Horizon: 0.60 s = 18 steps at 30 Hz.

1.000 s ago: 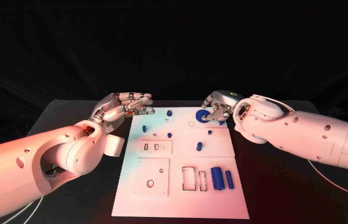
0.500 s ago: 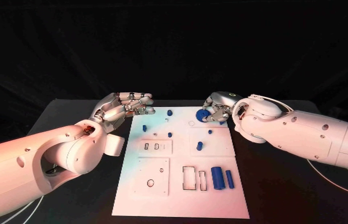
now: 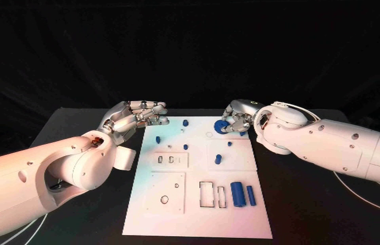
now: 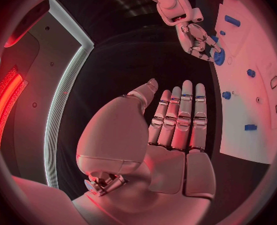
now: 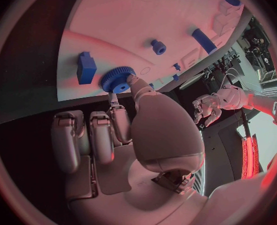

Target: Assemble the parts on the task board

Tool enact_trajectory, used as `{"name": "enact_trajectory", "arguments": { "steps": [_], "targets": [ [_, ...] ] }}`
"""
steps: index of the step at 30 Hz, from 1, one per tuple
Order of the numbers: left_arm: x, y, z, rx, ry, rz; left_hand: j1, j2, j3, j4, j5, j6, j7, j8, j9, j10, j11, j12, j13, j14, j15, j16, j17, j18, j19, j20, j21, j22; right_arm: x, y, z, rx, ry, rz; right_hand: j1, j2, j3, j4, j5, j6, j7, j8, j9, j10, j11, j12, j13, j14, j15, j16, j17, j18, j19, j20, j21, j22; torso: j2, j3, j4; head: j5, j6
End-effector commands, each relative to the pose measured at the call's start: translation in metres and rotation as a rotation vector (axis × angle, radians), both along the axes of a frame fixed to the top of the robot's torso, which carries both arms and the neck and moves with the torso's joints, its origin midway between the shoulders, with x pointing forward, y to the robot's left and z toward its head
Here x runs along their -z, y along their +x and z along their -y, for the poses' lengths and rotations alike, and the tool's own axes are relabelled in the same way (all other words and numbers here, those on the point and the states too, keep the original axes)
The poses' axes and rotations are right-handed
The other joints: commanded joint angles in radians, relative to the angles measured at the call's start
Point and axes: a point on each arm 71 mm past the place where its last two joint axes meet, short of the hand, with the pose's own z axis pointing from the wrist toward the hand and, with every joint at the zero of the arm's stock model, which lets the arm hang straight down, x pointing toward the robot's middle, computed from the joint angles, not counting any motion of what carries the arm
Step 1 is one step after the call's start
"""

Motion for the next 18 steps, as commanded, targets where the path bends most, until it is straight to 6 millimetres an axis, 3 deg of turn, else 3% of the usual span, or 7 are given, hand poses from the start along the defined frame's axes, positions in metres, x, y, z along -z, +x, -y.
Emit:
{"name": "enact_trajectory", "arguments": {
  "steps": [1, 6, 18],
  "targets": [
    [-0.001, 0.0, 0.002, 0.021, -0.008, 0.003, -0.006, 0.002, -0.006, 0.002, 0.0, 0.003, 0.0, -0.004, -0.001, 0.001, 0.003, -0.003, 0.001, 0.0, 0.002, -0.004, 0.002, 0.004, -0.005, 0.0, -0.004, -0.001, 0.007, -0.001, 0.0, -0.002, -0.013, -0.044, 0.009, 0.02, 0.016, -0.005, -0.008, 0.018, -0.005, 0.009, 0.003, 0.006, -0.005, 0.008, 0.078, 0.104, -0.002, 0.004, 0.263, -0.02, 0.088, 0.0, 0.005, 0.232, 0.0, -0.0002, 0.0005, 0.0, 0.0],
    [-0.001, 0.0, 0.002, 0.021, -0.008, 0.002, -0.006, 0.002, -0.006, 0.002, 0.0, 0.003, 0.0, -0.004, -0.001, 0.001, 0.003, -0.003, 0.001, 0.0, 0.002, -0.004, 0.002, 0.004, -0.005, 0.0, -0.004, -0.001, 0.004, -0.002, -0.001, -0.005, -0.006, -0.001, 0.036, 0.031, 0.051, -0.023, -0.026, 0.044, -0.014, 0.014, 0.007, 0.014, -0.013, 0.017, 0.088, 0.104, -0.01, 0.004, 0.263, -0.022, 0.092, -0.007, 0.01, 0.239, 0.0, 0.0, -0.0001, 0.002, 0.001],
    [0.0, 0.0, 0.002, 0.022, -0.008, 0.0, -0.005, 0.004, -0.005, 0.001, 0.0, 0.003, 0.0, -0.005, -0.001, 0.0, 0.003, -0.004, 0.001, -0.001, 0.002, -0.005, 0.002, 0.004, -0.005, 0.0, -0.004, -0.002, -0.01, -0.018, -0.024, -0.052, 0.054, 0.159, 0.024, 0.018, 0.069, -0.025, -0.001, 0.059, -0.019, 0.011, 0.01, 0.027, -0.018, 0.029, 0.101, 0.104, -0.014, 0.004, 0.263, -0.025, 0.097, -0.012, 0.018, 0.25, -0.001, -0.0007, 0.0012, 0.003, 0.006]
  ]
}}
